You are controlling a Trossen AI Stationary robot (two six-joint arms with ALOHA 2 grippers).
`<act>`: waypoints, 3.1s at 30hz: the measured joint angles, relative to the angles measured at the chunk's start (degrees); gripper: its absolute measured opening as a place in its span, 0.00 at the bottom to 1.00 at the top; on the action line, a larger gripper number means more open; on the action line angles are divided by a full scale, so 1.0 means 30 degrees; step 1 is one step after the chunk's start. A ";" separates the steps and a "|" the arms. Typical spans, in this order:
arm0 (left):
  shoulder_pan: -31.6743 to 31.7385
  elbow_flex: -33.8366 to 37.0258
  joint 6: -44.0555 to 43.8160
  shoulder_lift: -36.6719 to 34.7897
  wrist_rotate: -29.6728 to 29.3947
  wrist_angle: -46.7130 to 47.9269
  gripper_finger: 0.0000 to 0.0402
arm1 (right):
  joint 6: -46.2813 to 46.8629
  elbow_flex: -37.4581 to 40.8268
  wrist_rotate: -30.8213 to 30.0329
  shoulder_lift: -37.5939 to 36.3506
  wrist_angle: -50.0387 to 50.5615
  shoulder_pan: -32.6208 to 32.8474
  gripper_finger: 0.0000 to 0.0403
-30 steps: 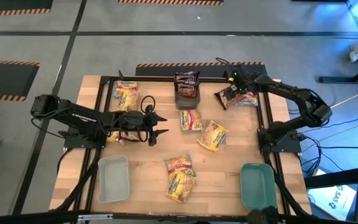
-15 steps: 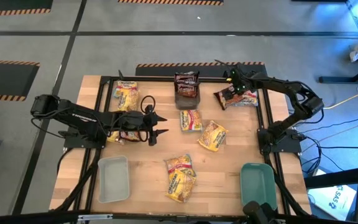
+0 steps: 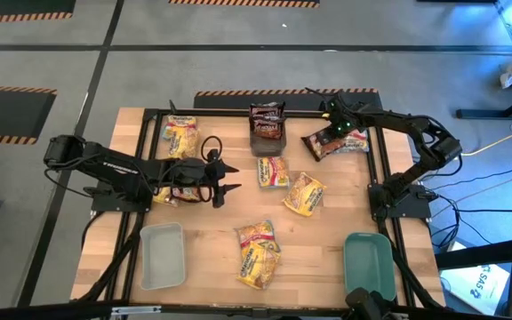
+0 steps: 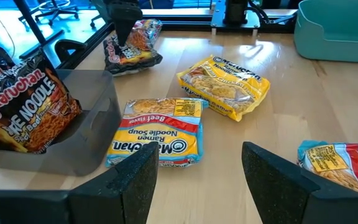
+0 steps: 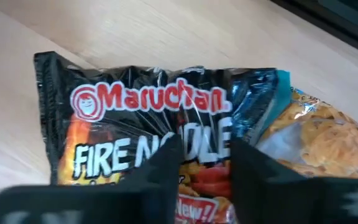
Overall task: Sort Maruchan noodles
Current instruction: Put the top black noodle pack into the black bin, then put the right black noodle pack into the black bin
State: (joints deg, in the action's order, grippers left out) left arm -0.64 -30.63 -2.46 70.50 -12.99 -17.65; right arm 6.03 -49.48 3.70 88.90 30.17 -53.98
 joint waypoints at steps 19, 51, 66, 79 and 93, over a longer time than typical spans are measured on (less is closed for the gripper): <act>0.0000 0.0000 -0.0138 0.0000 -0.0007 0.0000 0.56 | -0.1628 0.0033 -0.0430 -0.2058 0.0951 0.1287 0.00; -0.0007 0.0006 -0.1418 0.2549 -0.0881 -0.5731 0.56 | 0.1345 0.3350 -0.5935 -0.3034 -0.3194 0.7694 0.52; -0.0007 0.0007 -0.1501 0.2652 -0.1005 -0.5566 0.56 | 0.2733 0.3297 -0.2727 -0.1931 -0.1903 0.9090 0.44; -0.0007 0.0007 -0.1494 0.2652 -0.1005 -0.5555 0.56 | 0.4088 0.2622 -0.2924 -0.1833 -0.1352 1.1081 0.43; -0.0007 0.0007 -0.1494 0.2652 -0.1005 -0.5552 0.56 | 0.4165 0.2350 -0.4068 -0.1807 -0.1420 1.1373 0.43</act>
State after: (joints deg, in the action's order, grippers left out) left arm -0.67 -30.61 -6.94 78.46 -16.01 -34.30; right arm 18.52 -42.43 -8.50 83.48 25.91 -19.86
